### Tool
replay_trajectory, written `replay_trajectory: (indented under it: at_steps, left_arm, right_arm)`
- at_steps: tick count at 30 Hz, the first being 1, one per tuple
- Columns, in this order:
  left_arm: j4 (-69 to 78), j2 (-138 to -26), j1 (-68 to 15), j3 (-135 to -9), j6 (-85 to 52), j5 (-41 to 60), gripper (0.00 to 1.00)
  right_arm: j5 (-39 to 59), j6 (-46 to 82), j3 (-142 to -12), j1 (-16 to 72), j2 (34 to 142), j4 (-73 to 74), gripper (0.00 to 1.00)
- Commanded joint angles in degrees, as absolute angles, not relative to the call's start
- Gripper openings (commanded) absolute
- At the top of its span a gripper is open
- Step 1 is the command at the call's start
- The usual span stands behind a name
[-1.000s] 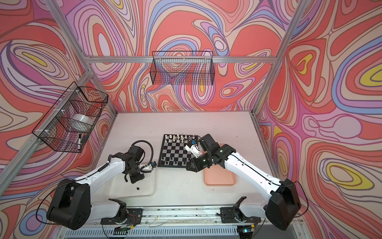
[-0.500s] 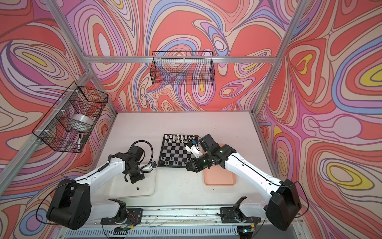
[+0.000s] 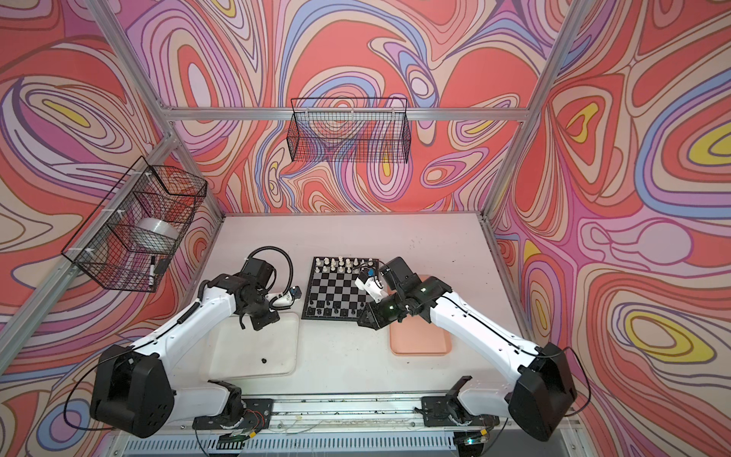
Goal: Set up the chess pieces on the board
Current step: 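Lift the black pawn and carry it over the board's black rows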
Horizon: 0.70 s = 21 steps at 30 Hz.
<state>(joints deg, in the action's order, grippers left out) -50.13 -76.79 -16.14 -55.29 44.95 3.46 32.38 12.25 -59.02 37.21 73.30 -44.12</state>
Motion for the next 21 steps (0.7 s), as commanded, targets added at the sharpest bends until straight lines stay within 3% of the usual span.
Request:
replay_trajectory:
  at_steps: [1, 21]
  left_arm:
    - [-54.13, -79.19, -17.29, -59.99, 44.22, 4.85, 0.08]
    - [-54.34, -99.95, -33.88, -85.37, 40.51, 2.54, 0.08]
  right_arm:
    - [31.69, 11.59, -58.14, 37.49, 71.87, -43.95, 0.18]
    - [28.62, 13.62, -58.1, 37.47, 63.91, -49.28, 0.18]
